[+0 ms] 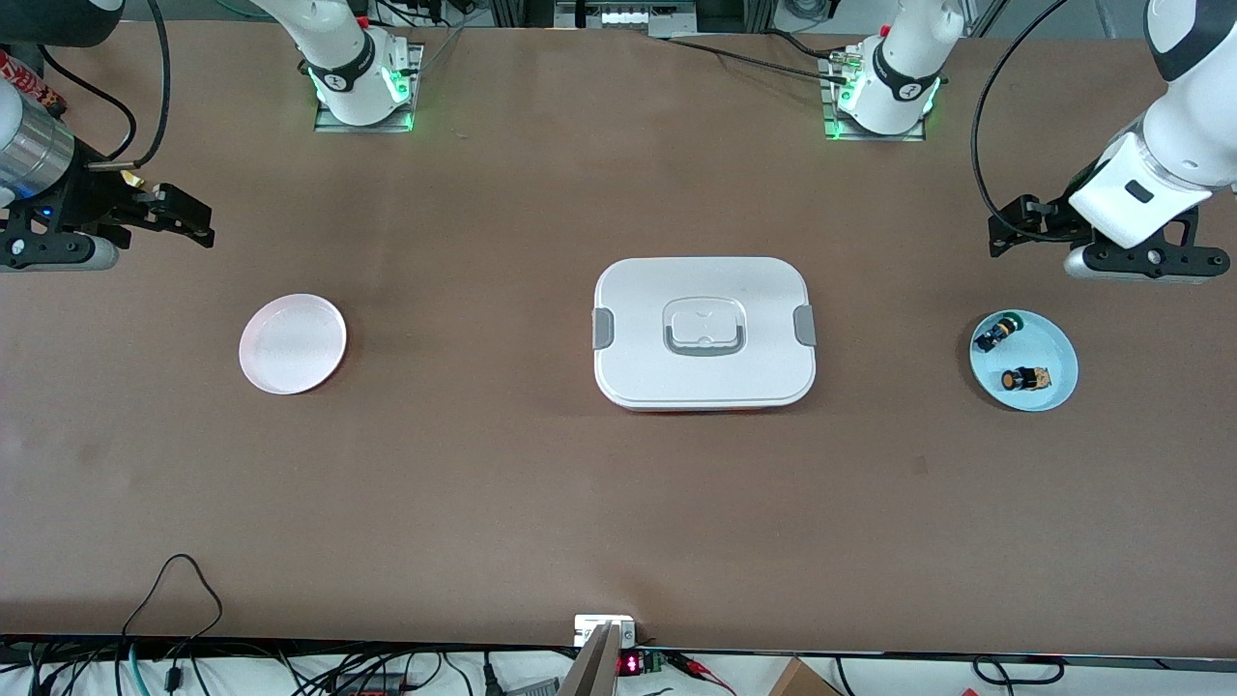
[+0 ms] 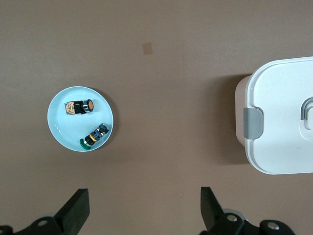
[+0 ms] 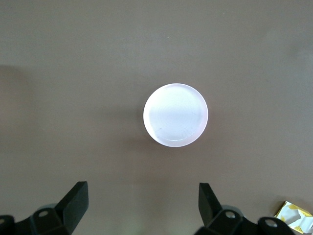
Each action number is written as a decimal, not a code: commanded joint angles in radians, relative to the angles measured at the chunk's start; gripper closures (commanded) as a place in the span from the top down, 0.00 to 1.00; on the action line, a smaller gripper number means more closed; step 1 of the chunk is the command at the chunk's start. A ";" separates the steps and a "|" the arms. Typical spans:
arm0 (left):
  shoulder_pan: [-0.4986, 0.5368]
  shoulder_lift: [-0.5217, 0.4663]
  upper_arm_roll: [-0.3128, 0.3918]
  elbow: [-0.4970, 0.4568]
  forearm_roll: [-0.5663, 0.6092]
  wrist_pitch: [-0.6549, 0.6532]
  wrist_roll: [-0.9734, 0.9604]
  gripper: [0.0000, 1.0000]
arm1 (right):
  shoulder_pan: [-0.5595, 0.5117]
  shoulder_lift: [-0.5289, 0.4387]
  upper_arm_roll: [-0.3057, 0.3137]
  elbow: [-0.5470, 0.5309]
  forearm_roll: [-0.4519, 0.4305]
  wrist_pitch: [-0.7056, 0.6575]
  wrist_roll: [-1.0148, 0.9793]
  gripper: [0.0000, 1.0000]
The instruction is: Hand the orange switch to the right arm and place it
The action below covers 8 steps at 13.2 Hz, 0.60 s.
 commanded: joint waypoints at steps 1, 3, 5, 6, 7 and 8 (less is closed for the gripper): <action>0.000 0.014 -0.003 0.028 0.022 -0.021 -0.013 1.00 | 0.000 -0.010 -0.002 0.014 0.015 -0.028 -0.002 1.00; 0.000 0.014 -0.003 0.028 0.022 -0.021 -0.013 1.00 | 0.000 -0.007 0.000 0.019 0.012 -0.014 -0.006 1.00; 0.000 0.014 -0.003 0.028 0.022 -0.021 -0.013 1.00 | -0.001 -0.007 0.000 0.019 0.013 -0.020 -0.008 1.00; 0.000 0.014 -0.003 0.028 0.022 -0.021 -0.013 1.00 | -0.001 -0.007 0.000 0.019 0.013 -0.017 -0.006 1.00; 0.000 0.014 -0.003 0.028 0.029 -0.021 -0.015 1.00 | -0.001 -0.006 0.000 0.019 0.013 -0.016 -0.006 1.00; 0.000 0.014 -0.003 0.028 0.029 -0.021 -0.015 1.00 | -0.001 -0.006 0.000 0.017 0.015 -0.026 -0.006 1.00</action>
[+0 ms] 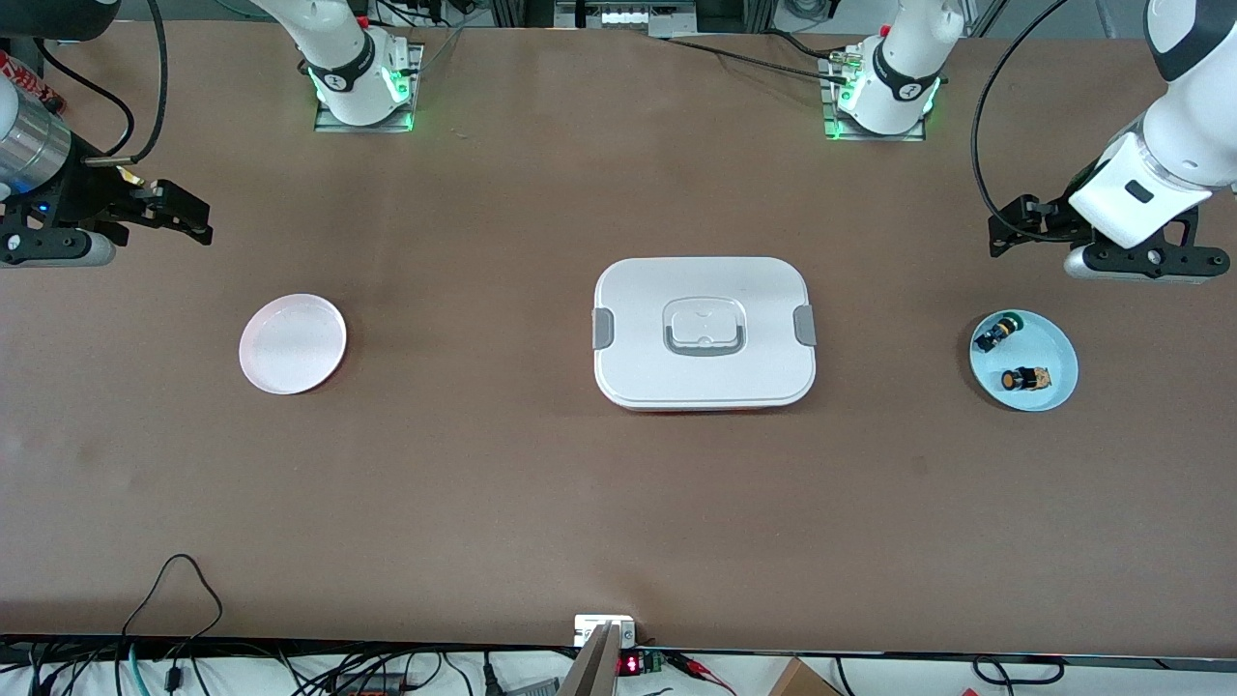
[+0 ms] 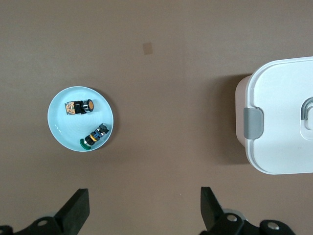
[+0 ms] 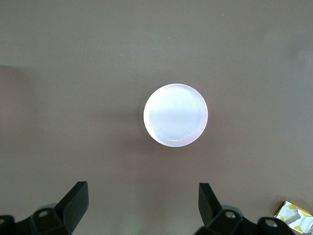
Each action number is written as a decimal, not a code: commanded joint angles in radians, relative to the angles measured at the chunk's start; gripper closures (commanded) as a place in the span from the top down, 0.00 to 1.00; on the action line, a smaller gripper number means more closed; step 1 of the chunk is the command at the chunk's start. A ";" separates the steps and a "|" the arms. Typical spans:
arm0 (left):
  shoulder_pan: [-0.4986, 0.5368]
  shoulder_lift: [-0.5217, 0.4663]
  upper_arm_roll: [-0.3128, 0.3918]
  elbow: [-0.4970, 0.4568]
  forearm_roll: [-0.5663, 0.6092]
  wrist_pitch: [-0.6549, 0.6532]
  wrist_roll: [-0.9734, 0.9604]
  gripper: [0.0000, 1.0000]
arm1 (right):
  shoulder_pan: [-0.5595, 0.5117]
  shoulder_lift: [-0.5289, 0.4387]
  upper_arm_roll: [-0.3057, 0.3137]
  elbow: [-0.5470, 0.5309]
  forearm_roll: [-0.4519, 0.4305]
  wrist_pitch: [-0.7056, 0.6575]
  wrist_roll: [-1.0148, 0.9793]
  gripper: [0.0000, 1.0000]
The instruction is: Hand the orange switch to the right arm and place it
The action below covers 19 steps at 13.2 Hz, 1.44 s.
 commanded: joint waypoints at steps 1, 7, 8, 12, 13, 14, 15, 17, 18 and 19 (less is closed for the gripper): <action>0.000 0.014 -0.003 0.028 0.025 -0.021 -0.015 1.00 | -0.002 0.001 0.001 0.018 0.015 -0.023 -0.006 1.00; 0.000 0.014 -0.003 0.028 0.025 -0.023 -0.015 1.00 | 0.000 0.024 0.003 0.018 0.009 -0.010 -0.006 1.00; 0.000 0.014 -0.003 0.028 0.025 -0.023 -0.015 1.00 | 0.000 0.038 0.003 0.018 0.010 -0.010 -0.006 1.00; 0.002 0.014 -0.003 0.028 0.025 -0.023 -0.015 1.00 | 0.006 0.058 0.004 0.018 0.009 -0.006 -0.008 1.00; 0.000 0.014 -0.003 0.028 0.025 -0.023 -0.015 1.00 | 0.008 0.058 0.004 0.018 0.007 -0.003 -0.008 1.00; 0.002 0.014 -0.003 0.028 0.025 -0.023 -0.015 1.00 | 0.009 0.058 0.004 0.018 0.007 -0.003 -0.008 1.00; 0.002 0.014 -0.003 0.028 0.025 -0.026 -0.021 1.00 | 0.011 0.058 0.004 0.018 0.007 -0.004 -0.008 1.00; 0.000 0.014 0.000 0.029 0.024 -0.032 -0.029 1.00 | 0.014 0.058 0.004 0.018 0.006 -0.004 -0.005 1.00; 0.005 0.016 0.006 0.026 0.024 -0.042 -0.027 1.00 | 0.014 0.058 0.004 0.018 0.006 -0.003 -0.003 1.00; 0.014 0.026 0.006 0.028 0.022 -0.059 -0.026 1.00 | 0.015 0.056 0.006 0.018 0.006 -0.004 0.004 1.00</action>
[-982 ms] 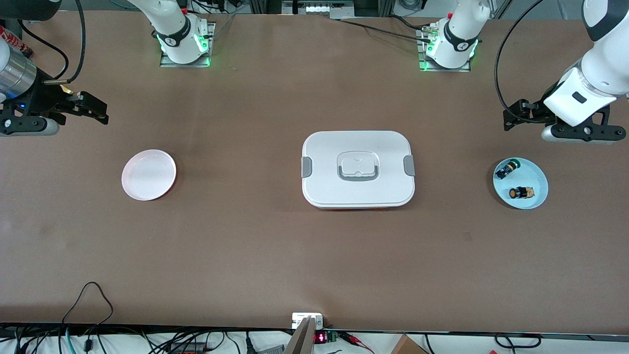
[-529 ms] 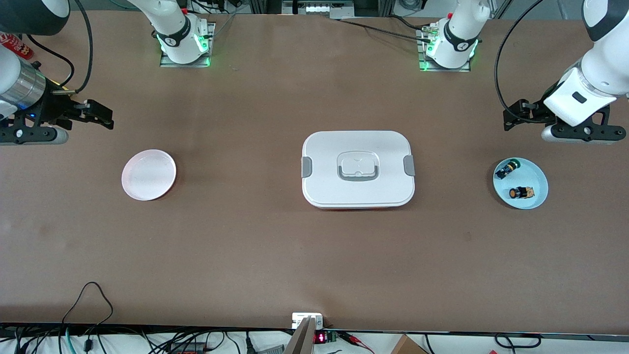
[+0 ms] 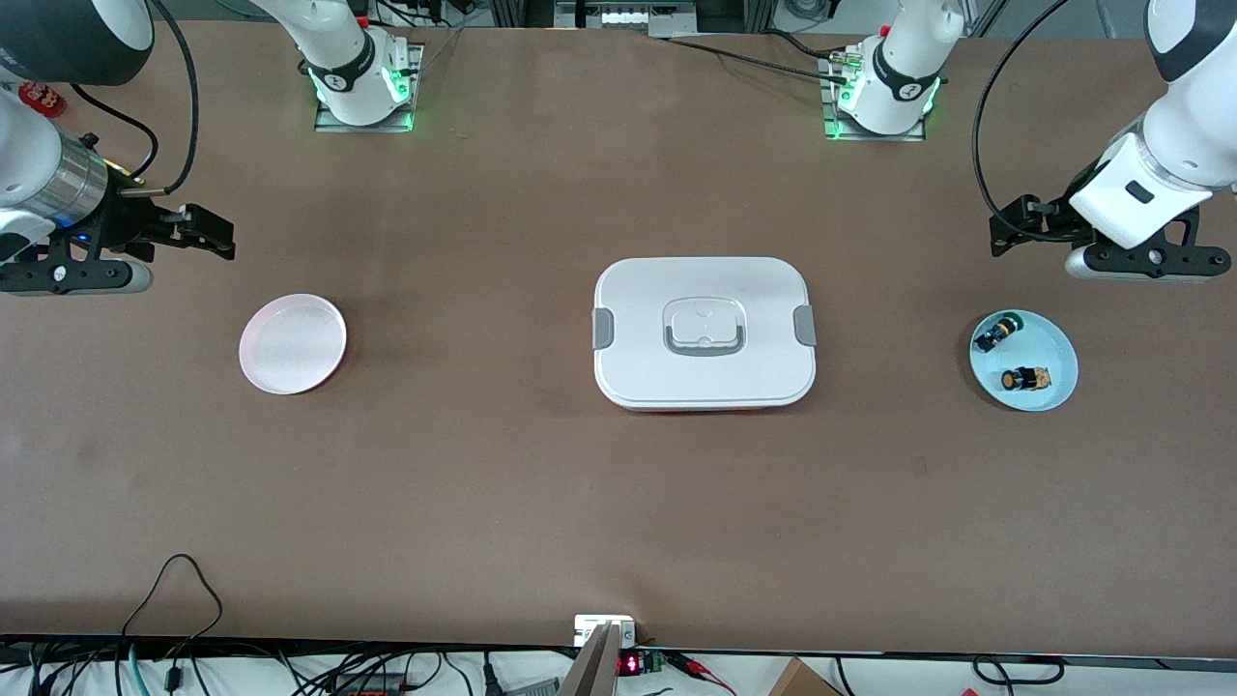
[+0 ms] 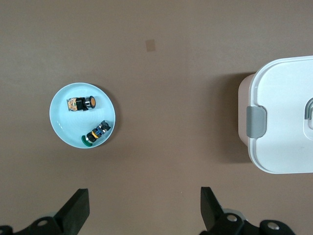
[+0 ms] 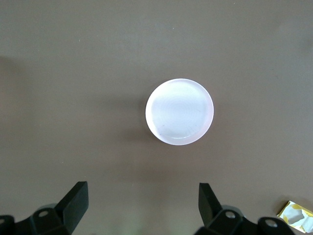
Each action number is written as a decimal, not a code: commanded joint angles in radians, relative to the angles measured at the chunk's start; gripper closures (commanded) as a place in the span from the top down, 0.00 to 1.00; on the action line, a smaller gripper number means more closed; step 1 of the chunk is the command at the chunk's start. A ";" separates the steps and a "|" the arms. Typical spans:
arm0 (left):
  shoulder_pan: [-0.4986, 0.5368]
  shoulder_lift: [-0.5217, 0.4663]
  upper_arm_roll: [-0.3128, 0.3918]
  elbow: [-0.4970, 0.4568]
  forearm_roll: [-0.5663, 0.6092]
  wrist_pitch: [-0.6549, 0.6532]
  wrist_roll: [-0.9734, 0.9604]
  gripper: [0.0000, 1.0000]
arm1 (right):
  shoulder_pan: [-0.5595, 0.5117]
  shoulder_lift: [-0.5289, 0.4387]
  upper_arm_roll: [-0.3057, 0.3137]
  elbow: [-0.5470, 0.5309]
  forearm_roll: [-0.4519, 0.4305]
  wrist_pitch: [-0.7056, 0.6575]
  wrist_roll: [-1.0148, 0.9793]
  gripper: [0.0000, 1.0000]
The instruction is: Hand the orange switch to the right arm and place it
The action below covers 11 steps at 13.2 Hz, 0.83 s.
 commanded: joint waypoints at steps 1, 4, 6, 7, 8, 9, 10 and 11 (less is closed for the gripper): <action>0.016 0.038 0.005 0.030 0.009 -0.040 -0.013 1.00 | 0.008 0.002 0.002 0.018 0.004 -0.008 0.009 1.00; 0.034 0.130 0.006 0.103 0.012 -0.049 -0.050 1.00 | 0.026 -0.002 0.002 0.018 -0.002 -0.009 0.010 1.00; 0.043 0.173 0.005 0.146 0.003 -0.052 -0.076 1.00 | 0.028 -0.003 0.002 0.018 -0.002 -0.009 0.010 1.00; 0.042 0.177 0.005 0.155 0.005 -0.061 -0.065 1.00 | 0.028 -0.003 0.002 0.018 -0.002 -0.011 0.010 1.00; 0.046 0.191 0.005 0.152 0.005 -0.092 -0.059 1.00 | 0.026 -0.002 0.003 0.018 -0.002 -0.011 0.010 1.00; 0.052 0.203 0.006 0.154 0.006 -0.145 -0.070 1.00 | 0.026 -0.002 0.003 0.018 -0.001 -0.014 0.012 1.00; 0.071 0.211 0.006 0.149 0.008 -0.191 -0.053 1.00 | 0.028 -0.003 0.003 0.018 -0.001 -0.017 0.014 1.00; 0.088 0.217 0.005 0.145 0.011 -0.222 -0.055 1.00 | 0.032 -0.005 0.003 0.018 -0.001 -0.020 0.017 1.00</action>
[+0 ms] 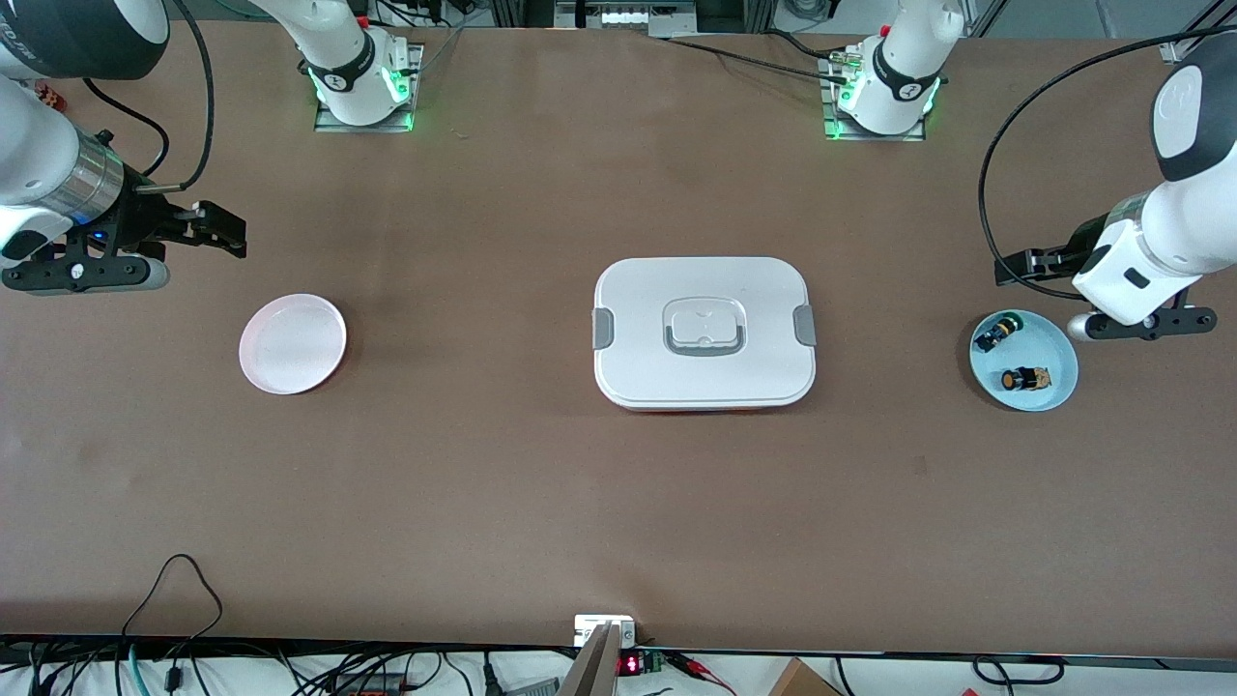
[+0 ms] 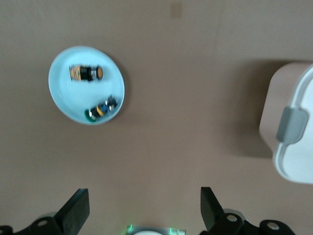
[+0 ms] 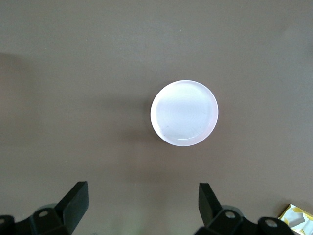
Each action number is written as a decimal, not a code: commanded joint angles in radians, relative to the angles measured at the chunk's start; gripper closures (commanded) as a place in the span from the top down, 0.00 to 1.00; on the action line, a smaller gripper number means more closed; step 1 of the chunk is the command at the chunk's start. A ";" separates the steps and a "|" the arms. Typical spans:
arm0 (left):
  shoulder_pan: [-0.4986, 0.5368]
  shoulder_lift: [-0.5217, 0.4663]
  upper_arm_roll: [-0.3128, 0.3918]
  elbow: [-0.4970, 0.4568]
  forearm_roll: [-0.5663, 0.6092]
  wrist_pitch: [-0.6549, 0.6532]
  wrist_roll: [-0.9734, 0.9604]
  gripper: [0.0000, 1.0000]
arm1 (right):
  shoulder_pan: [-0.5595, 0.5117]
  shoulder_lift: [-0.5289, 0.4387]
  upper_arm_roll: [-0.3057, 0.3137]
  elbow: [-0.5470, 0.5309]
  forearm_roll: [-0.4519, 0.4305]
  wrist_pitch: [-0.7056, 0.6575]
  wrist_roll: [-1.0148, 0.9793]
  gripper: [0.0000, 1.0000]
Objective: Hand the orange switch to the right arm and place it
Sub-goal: 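Lower the left gripper over the orange switch in the blue dish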
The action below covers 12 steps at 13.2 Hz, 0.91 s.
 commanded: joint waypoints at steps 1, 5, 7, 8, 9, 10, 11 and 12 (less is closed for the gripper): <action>0.039 0.037 -0.004 0.019 0.019 -0.104 -0.001 1.00 | 0.017 -0.003 0.002 0.016 0.000 -0.018 0.014 1.00; 0.102 0.114 -0.006 0.006 0.019 -0.007 -0.001 1.00 | 0.026 -0.006 0.002 0.016 0.000 -0.019 0.011 1.00; 0.117 0.163 -0.004 -0.004 0.020 0.075 -0.001 1.00 | 0.043 -0.006 0.002 0.016 0.000 -0.019 0.010 1.00; 0.131 0.190 -0.002 -0.005 0.026 0.143 0.010 1.00 | 0.052 -0.008 0.002 0.017 0.000 -0.019 0.008 1.00; 0.146 0.218 -0.004 -0.007 0.045 0.203 0.031 1.00 | 0.061 -0.010 0.002 0.017 -0.002 -0.019 0.007 1.00; 0.151 0.253 -0.004 -0.014 0.046 0.254 0.069 1.00 | 0.070 -0.010 0.002 0.017 -0.003 -0.026 0.008 1.00; 0.171 0.287 -0.004 -0.024 0.046 0.297 0.091 1.00 | 0.070 -0.010 0.002 0.017 -0.008 -0.027 0.008 1.00; 0.184 0.314 -0.004 -0.025 0.046 0.325 0.100 1.00 | 0.070 -0.010 0.002 0.017 -0.017 -0.027 0.010 1.00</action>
